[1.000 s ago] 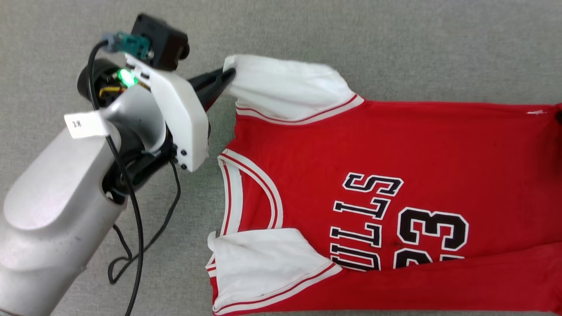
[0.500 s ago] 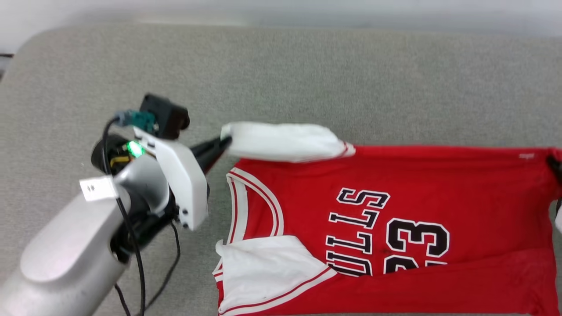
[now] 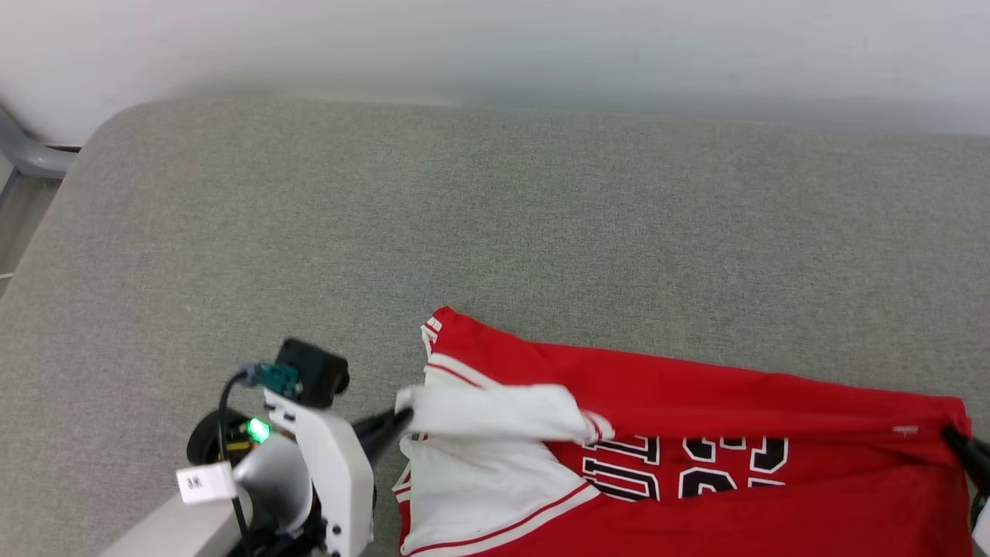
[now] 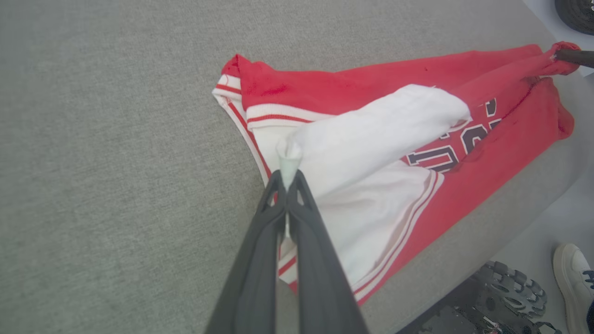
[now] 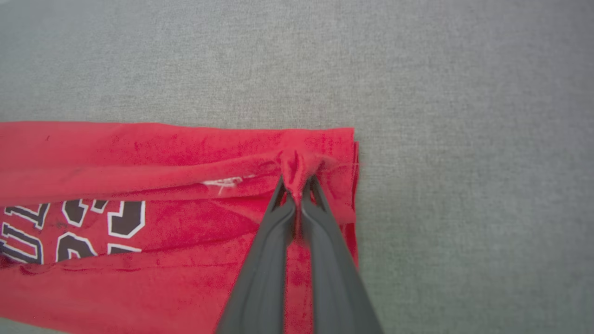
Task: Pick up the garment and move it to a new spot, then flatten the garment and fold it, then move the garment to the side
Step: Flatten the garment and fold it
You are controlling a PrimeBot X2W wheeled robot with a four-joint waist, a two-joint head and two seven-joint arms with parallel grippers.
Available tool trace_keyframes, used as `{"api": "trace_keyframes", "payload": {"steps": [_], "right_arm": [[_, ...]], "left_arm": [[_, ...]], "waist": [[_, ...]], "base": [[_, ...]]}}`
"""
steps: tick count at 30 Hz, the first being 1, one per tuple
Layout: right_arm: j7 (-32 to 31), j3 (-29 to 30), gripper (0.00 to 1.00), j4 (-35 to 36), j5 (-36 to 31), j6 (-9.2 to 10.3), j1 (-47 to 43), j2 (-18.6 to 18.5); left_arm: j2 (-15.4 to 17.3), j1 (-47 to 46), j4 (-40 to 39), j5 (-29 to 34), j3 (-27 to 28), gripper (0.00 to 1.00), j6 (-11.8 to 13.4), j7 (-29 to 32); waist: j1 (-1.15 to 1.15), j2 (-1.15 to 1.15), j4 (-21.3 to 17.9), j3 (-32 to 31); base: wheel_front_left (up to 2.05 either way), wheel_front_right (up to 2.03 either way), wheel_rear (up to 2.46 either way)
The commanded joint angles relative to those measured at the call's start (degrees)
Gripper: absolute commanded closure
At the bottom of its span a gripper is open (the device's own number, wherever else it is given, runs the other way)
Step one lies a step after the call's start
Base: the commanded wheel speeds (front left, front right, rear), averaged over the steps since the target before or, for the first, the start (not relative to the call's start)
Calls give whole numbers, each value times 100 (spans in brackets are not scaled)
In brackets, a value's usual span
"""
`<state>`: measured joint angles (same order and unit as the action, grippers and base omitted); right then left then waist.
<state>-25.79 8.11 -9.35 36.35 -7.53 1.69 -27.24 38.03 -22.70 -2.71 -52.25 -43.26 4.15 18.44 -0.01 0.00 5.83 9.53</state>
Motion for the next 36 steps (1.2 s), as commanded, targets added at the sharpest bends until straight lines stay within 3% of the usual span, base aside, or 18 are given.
{"api": "trace_keyframes", "payload": {"steps": [1, 6, 17, 18, 19, 20, 30, 34, 36], "right_arm": [[-81, -37, 100, 64, 67, 9, -244, -49], [-227, -164, 100, 113, 116, 9, -483, -138], [-335, -442, 100, 19, 30, 9, -642, -255], [-279, -451, 82, -18, -31, 9, -633, -263], [-257, -434, 0, -90, -39, 10, -611, -228], [-254, -456, 0, -155, -41, 10, -598, -184], [-151, -568, 0, -310, 96, 8, -658, -219], [-233, -614, 0, -239, 85, 8, -651, -285], [-478, -480, 0, 13, 180, 8, -639, -300]], "left_arm": [[54, 274, -2, -29, -65, 100, 54, -40], [75, 576, 116, 11, -193, 100, 106, -105], [-137, 813, 733, 190, -497, 100, -34, -377], [-160, 805, 796, 231, -524, 100, -41, -409], [-160, 768, 858, 352, -572, 44, -37, -461], [-182, 758, 922, 376, -601, 0, -44, -487], [-409, 875, 1166, 375, -515, 0, -71, -1013], [-490, 919, 1133, 449, -426, 0, 38, -1340], [-557, 975, 1021, 538, -212, 0, 230, -1912]], "waist": [[1, 0, -9, -48], [1, 0, -41, -78], [1, 0, -116, -136], [1, 0, -121, -128], [1, 0, -124, -119], [1, 0, -125, -115], [1, 0, -155, -231], [1, 0, -170, -333], [1, 0, -182, -458]], "base": [[0, 0, 0], [0, 0, 0], [0, 0, 0], [0, 0, 0], [0, 0, 0], [0, 0, 0], [0, 0, 0], [0, 0, 0], [0, 0, 0]]}}
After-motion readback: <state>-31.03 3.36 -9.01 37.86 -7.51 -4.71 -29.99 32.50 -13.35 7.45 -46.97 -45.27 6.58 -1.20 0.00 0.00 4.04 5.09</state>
